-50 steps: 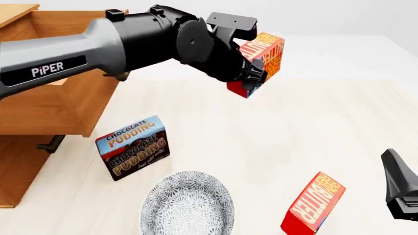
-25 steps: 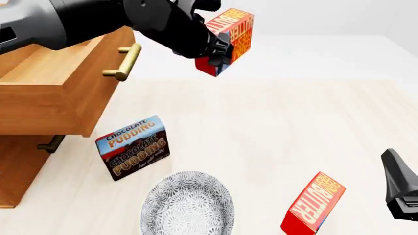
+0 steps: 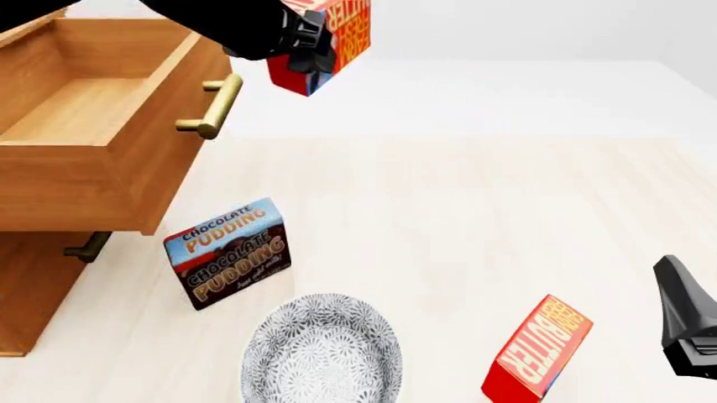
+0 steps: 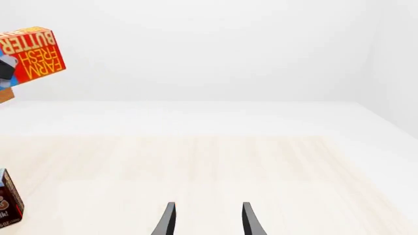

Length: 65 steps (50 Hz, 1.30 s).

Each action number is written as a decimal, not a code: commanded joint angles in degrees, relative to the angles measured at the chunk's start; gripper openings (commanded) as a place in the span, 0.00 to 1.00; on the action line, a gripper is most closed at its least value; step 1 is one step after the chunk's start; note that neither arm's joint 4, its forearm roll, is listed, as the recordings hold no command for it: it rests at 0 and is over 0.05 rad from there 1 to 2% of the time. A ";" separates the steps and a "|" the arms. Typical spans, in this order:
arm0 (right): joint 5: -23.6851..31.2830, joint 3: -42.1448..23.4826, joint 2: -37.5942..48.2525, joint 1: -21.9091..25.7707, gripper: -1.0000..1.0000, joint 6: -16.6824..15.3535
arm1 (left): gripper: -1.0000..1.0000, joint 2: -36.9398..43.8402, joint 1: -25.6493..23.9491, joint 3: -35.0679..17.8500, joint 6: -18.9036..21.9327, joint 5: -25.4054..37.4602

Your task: Put the butter at the front in the top drawer of the cabinet and close it.

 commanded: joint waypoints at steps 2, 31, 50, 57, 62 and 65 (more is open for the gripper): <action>-0.07 0.08 0.01 0.01 1.00 0.06 | 0.00 -4.44 3.73 0.45 1.52 1.61; -0.07 0.08 0.00 0.01 1.00 0.06 | 0.00 -9.67 9.93 2.05 2.21 5.68; -0.07 0.07 0.01 0.02 1.00 0.05 | 0.00 -10.64 12.80 0.47 0.89 9.55; -0.07 0.07 0.00 0.01 1.00 0.05 | 0.00 -11.58 14.34 0.42 0.44 10.28; -0.07 0.08 0.01 0.00 1.00 0.06 | 0.00 -12.57 15.58 1.06 0.17 10.67; -0.07 0.07 0.01 0.01 1.00 0.04 | 0.00 -13.18 16.43 1.74 -0.01 10.81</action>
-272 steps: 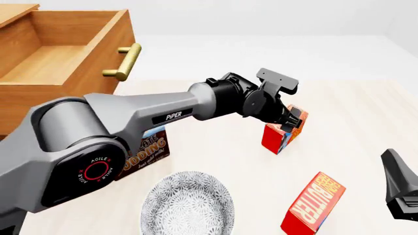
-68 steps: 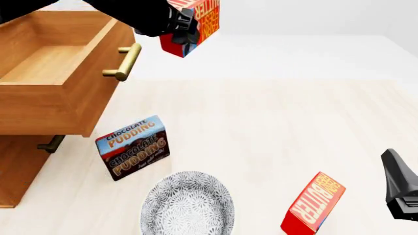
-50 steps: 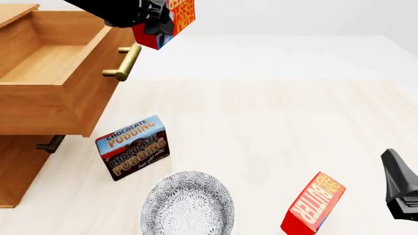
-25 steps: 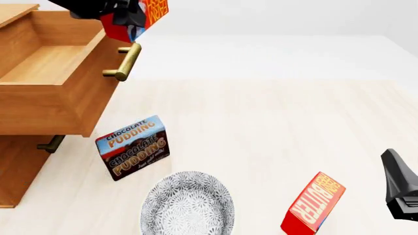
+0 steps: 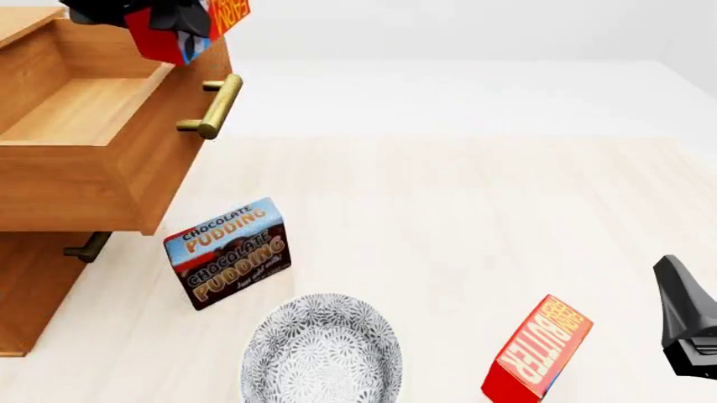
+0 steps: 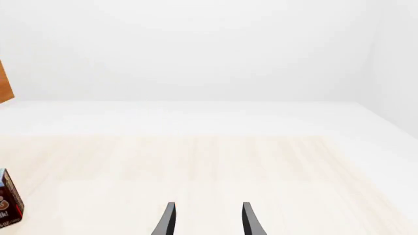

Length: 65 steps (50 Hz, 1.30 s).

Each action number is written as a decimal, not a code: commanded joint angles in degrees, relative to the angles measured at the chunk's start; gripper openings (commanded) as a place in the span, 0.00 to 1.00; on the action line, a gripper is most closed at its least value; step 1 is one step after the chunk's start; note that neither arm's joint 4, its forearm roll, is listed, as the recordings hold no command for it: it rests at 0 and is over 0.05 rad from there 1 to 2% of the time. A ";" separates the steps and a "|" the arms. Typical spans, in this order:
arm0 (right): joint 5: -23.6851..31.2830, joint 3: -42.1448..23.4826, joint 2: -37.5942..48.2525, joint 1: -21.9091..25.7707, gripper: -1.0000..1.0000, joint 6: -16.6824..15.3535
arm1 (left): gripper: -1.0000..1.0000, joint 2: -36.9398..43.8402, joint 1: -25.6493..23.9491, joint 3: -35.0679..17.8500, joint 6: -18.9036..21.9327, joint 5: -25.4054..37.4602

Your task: Put the butter at the front in the top drawer of the cabinet and close it.

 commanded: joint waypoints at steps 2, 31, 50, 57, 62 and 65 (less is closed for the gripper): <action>-0.07 0.07 0.00 0.01 1.00 0.05 | 0.00 -2.99 3.10 0.39 0.32 0.94; -0.07 0.07 0.01 0.00 1.00 0.05 | 0.00 -7.99 10.04 2.78 1.39 3.93; -0.07 0.07 0.01 0.01 1.00 0.05 | 0.00 -11.02 13.08 6.93 0.83 4.58; -0.07 0.07 0.00 0.01 1.00 0.05 | 0.00 -11.51 14.04 8.04 0.48 4.52; -0.07 0.07 0.01 0.01 1.00 0.04 | 0.00 -11.61 15.13 8.05 0.61 4.73; -0.07 0.07 0.01 0.01 1.00 0.05 | 0.00 -11.49 15.52 8.18 0.62 4.64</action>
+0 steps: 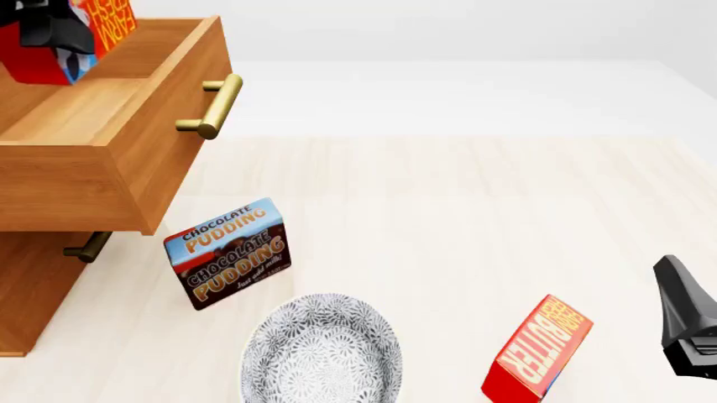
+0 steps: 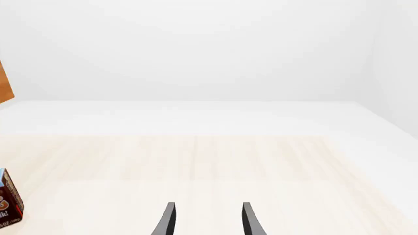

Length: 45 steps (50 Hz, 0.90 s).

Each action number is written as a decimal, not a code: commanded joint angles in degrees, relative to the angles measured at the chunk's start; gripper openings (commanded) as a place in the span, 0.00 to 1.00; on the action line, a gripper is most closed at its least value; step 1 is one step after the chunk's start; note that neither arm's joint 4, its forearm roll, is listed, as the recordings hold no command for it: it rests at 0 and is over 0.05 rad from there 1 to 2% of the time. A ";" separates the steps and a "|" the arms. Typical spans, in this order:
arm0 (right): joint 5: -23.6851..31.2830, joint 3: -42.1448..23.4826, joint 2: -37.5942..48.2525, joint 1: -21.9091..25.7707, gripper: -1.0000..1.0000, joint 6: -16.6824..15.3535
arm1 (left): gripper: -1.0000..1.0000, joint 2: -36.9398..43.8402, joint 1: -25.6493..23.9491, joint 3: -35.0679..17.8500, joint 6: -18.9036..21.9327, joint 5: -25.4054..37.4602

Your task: Put the butter at the front in the top drawer of the cabinet and close it.

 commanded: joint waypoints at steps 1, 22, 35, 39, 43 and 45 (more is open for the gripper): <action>-0.07 0.07 0.01 0.00 1.00 0.05 | 0.00 -1.02 1.96 0.26 1.06 -0.02; -0.07 0.08 0.00 0.00 1.00 0.06 | 0.00 1.45 4.14 0.12 2.12 0.41; -0.07 0.08 0.00 0.01 1.00 0.05 | 0.00 2.44 4.50 1.29 1.26 -1.20; -0.07 0.07 0.01 0.00 1.00 0.05 | 0.00 2.73 4.43 1.64 0.55 -1.89; -0.07 0.08 0.00 0.01 1.00 0.05 | 0.00 3.23 4.58 2.10 0.48 -2.38; -0.08 0.08 -0.01 0.00 1.00 0.06 | 0.00 3.35 4.69 2.01 0.53 -2.61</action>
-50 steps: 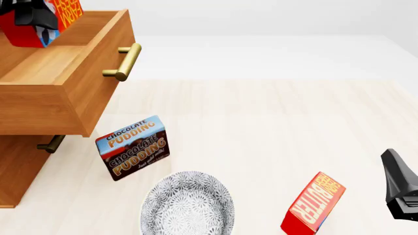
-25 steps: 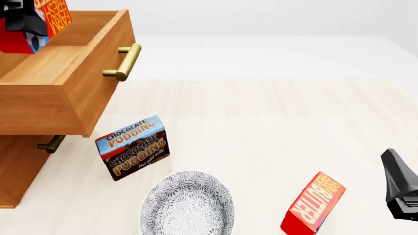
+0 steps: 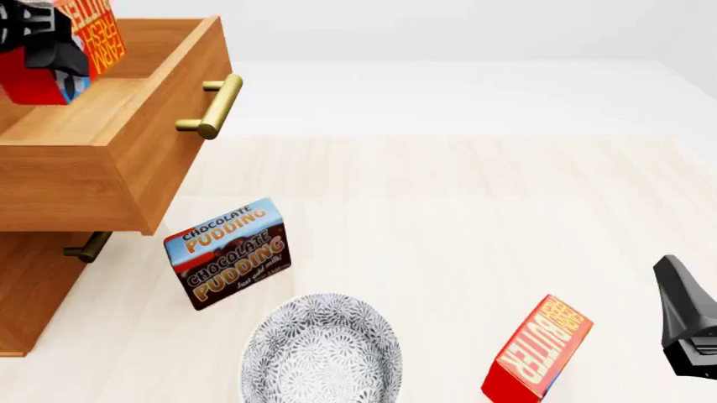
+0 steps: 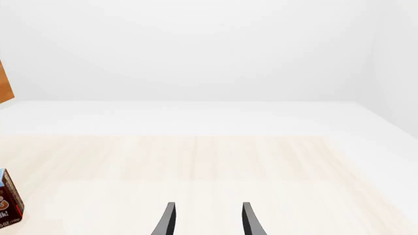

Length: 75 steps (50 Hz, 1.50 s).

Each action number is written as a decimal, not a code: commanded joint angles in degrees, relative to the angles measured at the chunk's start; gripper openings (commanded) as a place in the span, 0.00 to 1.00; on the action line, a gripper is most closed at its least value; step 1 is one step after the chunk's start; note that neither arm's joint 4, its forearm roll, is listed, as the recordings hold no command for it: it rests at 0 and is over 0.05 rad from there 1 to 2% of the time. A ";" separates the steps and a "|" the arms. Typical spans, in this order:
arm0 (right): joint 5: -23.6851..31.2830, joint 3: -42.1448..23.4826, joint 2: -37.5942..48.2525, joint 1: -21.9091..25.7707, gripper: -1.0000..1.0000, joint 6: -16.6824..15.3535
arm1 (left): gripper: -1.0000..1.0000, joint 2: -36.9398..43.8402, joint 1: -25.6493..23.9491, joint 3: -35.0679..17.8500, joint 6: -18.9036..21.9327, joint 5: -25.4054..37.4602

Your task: Put the butter at the front in the top drawer of the cabinet and close it.

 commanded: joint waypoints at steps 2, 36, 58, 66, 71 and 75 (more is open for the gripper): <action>-0.07 0.07 0.00 0.01 1.00 0.05 | 0.00 0.59 0.20 0.38 0.31 -1.90; -0.07 0.07 0.00 0.00 1.00 0.05 | 0.00 2.08 -0.01 5.34 -0.95 -7.50; -0.07 0.07 0.01 0.00 1.00 0.05 | 0.00 3.25 -0.48 8.78 -1.99 -10.79; -0.07 0.08 0.01 0.00 1.00 0.06 | 0.00 3.29 -0.45 9.98 -2.33 -11.74; -0.07 0.08 0.00 0.01 1.00 0.06 | 0.00 3.50 -0.70 10.93 -2.83 -12.69; -0.07 0.07 0.01 0.00 1.00 0.04 | 0.00 3.53 -1.02 11.68 -3.09 -13.15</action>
